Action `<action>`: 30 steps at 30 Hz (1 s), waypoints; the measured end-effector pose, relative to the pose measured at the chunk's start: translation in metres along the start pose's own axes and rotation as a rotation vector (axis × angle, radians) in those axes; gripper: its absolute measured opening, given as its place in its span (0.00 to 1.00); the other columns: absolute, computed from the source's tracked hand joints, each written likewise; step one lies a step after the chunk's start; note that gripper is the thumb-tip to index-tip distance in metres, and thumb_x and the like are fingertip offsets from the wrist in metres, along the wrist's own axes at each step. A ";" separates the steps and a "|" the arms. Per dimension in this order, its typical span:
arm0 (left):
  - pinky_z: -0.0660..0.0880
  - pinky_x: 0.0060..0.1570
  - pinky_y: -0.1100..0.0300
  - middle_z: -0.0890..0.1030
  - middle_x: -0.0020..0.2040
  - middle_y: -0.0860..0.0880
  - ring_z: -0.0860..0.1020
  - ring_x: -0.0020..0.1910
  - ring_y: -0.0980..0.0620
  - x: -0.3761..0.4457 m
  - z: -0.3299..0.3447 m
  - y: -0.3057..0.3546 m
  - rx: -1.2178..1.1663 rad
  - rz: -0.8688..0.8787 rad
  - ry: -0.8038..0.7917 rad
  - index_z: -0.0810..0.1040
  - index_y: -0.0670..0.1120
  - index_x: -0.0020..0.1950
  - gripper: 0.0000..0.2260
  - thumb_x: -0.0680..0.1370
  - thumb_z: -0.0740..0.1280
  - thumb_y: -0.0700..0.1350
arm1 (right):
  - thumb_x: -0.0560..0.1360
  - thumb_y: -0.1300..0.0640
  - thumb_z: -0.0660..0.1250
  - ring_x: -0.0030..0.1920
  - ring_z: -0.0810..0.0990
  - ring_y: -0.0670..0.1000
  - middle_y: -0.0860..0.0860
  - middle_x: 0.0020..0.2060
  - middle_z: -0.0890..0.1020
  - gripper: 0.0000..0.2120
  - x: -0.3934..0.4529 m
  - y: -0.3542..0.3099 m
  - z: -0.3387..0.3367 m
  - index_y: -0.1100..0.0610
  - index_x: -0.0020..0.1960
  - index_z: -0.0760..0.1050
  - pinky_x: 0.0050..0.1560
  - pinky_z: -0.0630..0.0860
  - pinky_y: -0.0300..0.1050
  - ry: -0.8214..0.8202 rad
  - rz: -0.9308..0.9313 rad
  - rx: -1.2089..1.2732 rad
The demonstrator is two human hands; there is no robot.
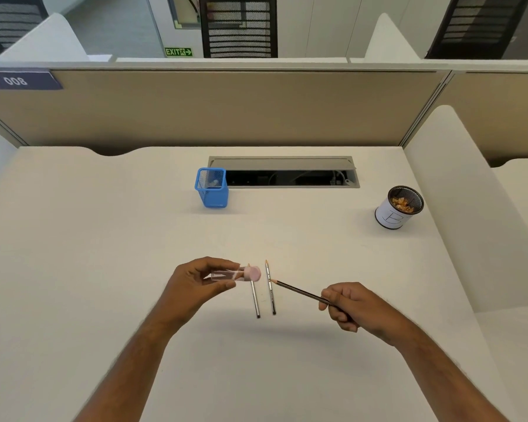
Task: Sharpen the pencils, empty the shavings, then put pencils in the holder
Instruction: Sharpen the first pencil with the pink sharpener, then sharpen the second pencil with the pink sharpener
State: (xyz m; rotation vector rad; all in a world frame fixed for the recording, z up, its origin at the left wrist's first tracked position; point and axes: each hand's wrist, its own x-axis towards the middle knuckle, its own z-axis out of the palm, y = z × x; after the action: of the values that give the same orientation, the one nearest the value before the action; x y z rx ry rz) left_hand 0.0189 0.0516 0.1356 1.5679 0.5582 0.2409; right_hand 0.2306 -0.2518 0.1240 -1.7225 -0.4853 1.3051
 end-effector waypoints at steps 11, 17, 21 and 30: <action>0.83 0.53 0.67 0.93 0.54 0.48 0.90 0.53 0.55 -0.009 0.010 -0.022 -0.088 -0.081 0.140 0.90 0.52 0.54 0.10 0.73 0.82 0.46 | 0.88 0.49 0.61 0.28 0.74 0.50 0.54 0.36 0.82 0.13 0.003 0.038 0.013 0.57 0.54 0.75 0.32 0.69 0.39 0.066 0.065 -0.004; 0.85 0.55 0.64 0.92 0.56 0.48 0.90 0.57 0.50 -0.012 0.020 -0.035 -0.087 -0.103 0.108 0.89 0.51 0.57 0.10 0.76 0.81 0.44 | 0.87 0.47 0.61 0.28 0.77 0.51 0.58 0.35 0.86 0.11 0.018 0.058 0.028 0.54 0.51 0.71 0.35 0.73 0.43 0.194 0.045 -0.242; 0.84 0.56 0.67 0.92 0.58 0.50 0.89 0.59 0.53 -0.012 0.026 -0.039 -0.082 -0.133 0.109 0.89 0.57 0.58 0.13 0.79 0.81 0.40 | 0.86 0.45 0.61 0.26 0.74 0.49 0.56 0.32 0.85 0.11 0.033 0.067 0.039 0.48 0.48 0.68 0.33 0.75 0.46 0.374 0.066 -0.403; 0.82 0.60 0.58 0.90 0.62 0.58 0.90 0.57 0.53 -0.013 0.027 -0.040 0.025 -0.124 0.080 0.87 0.63 0.63 0.14 0.83 0.77 0.45 | 0.87 0.47 0.59 0.38 0.80 0.59 0.49 0.37 0.80 0.12 0.065 0.058 0.049 0.55 0.52 0.66 0.40 0.77 0.52 0.568 0.079 -0.729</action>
State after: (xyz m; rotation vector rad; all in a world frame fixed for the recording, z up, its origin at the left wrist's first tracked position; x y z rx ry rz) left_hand 0.0128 0.0211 0.0968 1.5465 0.7206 0.2034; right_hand 0.1982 -0.2132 0.0370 -2.6185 -0.5961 0.6443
